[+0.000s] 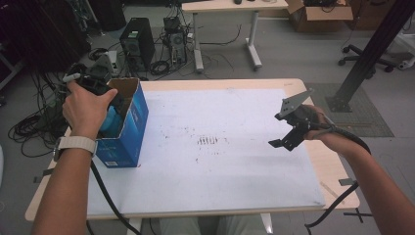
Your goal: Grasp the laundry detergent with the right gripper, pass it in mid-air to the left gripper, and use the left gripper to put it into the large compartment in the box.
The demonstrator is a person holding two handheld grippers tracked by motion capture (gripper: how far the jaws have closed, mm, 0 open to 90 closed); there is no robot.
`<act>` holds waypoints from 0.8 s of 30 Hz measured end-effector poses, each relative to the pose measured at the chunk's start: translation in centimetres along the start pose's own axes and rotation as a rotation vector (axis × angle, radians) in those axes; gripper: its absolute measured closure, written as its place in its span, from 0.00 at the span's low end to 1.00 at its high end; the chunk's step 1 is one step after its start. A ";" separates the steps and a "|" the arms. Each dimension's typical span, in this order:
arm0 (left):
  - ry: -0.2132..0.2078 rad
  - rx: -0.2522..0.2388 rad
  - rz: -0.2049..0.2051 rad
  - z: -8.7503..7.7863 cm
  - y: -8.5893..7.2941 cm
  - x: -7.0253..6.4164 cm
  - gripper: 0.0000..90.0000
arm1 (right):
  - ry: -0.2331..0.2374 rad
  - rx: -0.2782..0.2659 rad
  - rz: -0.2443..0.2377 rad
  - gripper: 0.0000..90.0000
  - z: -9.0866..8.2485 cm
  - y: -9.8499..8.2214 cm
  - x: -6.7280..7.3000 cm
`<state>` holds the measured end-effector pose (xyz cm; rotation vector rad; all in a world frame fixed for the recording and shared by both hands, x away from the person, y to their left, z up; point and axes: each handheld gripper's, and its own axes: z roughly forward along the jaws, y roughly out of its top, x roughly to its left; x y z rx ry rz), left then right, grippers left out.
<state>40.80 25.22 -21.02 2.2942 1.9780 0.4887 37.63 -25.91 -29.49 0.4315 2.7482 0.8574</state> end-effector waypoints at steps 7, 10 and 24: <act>-0.028 -0.028 0.056 -2.5 -0.6 -1.2 0.21 | -0.009 -0.010 -0.011 0.05 -0.7 0.4 0.4; -0.053 -0.071 0.137 -5.1 -1.5 -2.7 0.21 | -0.013 -0.009 -0.016 0.05 -1.1 0.4 0.6; -0.152 -0.103 0.388 -8.9 -3.7 -8.2 0.14 | -0.019 -0.012 -0.017 0.05 -1.5 0.8 1.0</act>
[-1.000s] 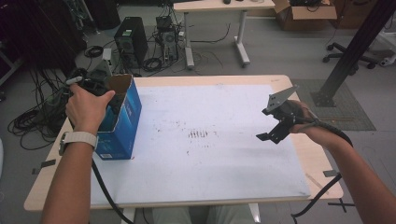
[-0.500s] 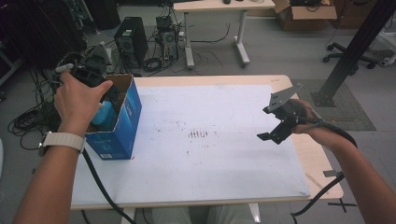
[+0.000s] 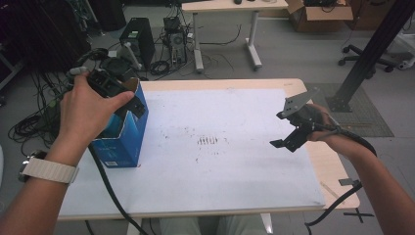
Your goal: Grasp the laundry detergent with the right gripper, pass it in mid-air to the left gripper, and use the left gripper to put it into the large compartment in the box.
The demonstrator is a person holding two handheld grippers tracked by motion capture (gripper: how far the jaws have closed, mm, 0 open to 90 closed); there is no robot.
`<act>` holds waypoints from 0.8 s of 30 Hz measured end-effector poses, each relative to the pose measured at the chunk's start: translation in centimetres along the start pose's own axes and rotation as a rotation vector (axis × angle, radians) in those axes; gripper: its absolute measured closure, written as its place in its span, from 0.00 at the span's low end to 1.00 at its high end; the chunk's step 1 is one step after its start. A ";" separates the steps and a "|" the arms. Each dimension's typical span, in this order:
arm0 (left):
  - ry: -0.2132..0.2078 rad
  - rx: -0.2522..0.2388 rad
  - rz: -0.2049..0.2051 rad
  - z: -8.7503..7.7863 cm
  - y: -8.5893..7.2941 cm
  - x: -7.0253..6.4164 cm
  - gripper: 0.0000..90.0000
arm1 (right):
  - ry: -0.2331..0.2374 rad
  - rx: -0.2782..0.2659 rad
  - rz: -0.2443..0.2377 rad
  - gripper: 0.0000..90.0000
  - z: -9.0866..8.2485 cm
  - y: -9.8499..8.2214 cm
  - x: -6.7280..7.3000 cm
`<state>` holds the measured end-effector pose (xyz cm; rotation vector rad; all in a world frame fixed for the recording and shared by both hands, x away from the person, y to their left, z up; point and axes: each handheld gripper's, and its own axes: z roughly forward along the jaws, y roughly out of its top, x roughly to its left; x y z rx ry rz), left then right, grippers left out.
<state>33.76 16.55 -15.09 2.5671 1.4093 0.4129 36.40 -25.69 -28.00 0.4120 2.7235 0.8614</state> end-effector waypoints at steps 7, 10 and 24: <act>-0.025 -0.015 0.032 -0.2 0.5 -1.2 0.06 | -0.005 -0.010 -0.006 0.05 -0.2 0.3 0.2; -0.033 -0.016 0.057 -0.2 0.7 -1.9 0.06 | -0.004 -0.009 -0.002 0.05 -0.2 0.2 0.1; -0.082 0.000 0.110 0.9 1.3 -3.6 0.05 | -0.008 -0.013 0.002 0.05 0.0 0.4 -0.3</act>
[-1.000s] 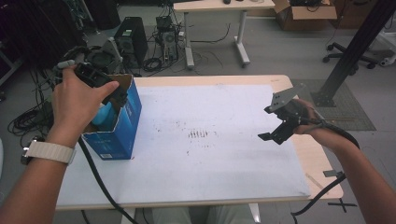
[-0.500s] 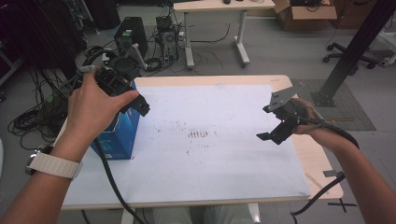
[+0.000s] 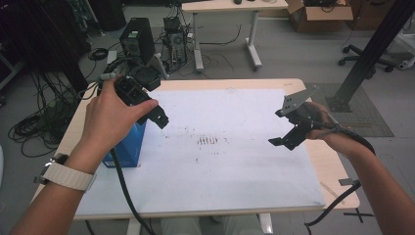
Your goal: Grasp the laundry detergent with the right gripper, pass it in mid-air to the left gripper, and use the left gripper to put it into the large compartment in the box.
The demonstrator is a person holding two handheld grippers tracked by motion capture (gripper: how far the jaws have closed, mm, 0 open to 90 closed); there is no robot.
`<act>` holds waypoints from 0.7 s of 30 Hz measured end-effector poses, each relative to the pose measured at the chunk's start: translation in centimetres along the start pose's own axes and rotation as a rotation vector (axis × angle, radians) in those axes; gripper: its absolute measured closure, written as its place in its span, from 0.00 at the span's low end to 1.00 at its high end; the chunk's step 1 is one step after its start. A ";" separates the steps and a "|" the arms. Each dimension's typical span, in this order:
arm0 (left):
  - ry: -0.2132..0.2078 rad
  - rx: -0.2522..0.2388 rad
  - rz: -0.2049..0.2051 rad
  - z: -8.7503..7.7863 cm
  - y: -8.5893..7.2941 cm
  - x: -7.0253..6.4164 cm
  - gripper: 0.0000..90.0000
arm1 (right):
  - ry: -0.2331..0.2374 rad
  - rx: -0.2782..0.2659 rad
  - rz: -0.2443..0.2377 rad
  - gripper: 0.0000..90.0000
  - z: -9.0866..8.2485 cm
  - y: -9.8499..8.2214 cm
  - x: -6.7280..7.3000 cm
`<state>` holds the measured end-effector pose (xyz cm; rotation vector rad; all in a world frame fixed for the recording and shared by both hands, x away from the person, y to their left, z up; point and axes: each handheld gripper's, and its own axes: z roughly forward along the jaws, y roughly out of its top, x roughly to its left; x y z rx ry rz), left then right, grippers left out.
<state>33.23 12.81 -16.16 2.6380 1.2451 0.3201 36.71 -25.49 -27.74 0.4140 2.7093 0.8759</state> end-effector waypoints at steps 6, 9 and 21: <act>-0.018 0.001 0.013 0.5 0.3 -0.3 0.05 | -0.004 -0.004 0.007 0.05 0.0 -0.1 -0.1; -0.021 -0.001 0.014 0.5 0.3 -0.4 0.05 | -0.005 -0.005 0.007 0.05 0.0 -0.1 -0.1; -0.027 0.003 0.022 0.8 0.4 -0.3 0.05 | -0.008 -0.006 0.007 0.05 -0.1 0.0 -0.2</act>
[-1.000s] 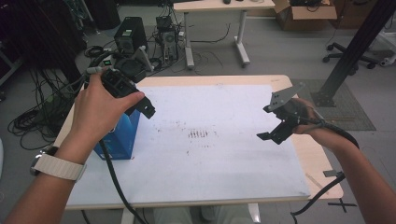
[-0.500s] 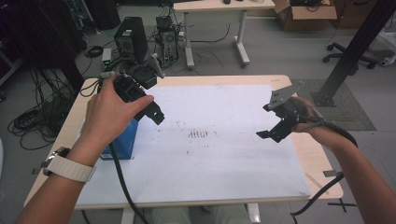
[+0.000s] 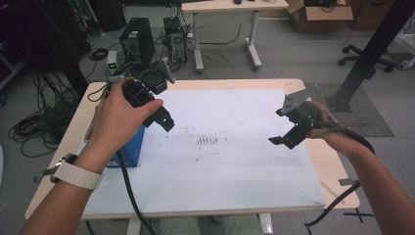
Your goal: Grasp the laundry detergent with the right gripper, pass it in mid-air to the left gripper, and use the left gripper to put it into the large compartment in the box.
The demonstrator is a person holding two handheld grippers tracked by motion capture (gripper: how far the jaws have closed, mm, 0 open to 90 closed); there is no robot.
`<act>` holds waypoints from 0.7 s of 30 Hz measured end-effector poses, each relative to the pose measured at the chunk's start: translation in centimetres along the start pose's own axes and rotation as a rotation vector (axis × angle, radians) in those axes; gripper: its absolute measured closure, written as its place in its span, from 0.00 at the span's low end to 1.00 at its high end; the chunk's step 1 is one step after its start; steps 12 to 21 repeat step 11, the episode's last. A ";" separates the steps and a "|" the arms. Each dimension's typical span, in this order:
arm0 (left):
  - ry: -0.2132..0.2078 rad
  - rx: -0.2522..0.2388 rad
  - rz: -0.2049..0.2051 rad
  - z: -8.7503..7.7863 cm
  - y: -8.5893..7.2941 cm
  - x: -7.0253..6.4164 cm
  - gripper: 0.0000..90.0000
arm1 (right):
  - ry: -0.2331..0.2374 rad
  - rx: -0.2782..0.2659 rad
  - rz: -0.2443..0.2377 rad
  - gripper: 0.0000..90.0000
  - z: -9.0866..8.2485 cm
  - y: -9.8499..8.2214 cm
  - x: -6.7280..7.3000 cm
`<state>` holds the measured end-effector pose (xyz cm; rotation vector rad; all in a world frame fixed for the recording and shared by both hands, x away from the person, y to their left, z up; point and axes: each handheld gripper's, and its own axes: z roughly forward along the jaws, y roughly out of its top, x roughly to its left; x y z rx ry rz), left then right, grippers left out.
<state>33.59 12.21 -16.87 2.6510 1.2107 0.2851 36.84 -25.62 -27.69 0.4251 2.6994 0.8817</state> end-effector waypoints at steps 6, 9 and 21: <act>0.001 0.001 0.000 0.1 0.0 0.0 0.05 | 0.001 0.002 -0.002 0.05 0.1 0.0 0.0; 0.001 0.002 0.003 0.1 0.0 -0.1 0.05 | 0.000 0.002 -0.001 0.05 0.1 0.0 0.0; 0.002 0.001 0.001 0.0 0.0 0.0 0.05 | 0.000 0.002 -0.001 0.05 0.1 0.0 0.0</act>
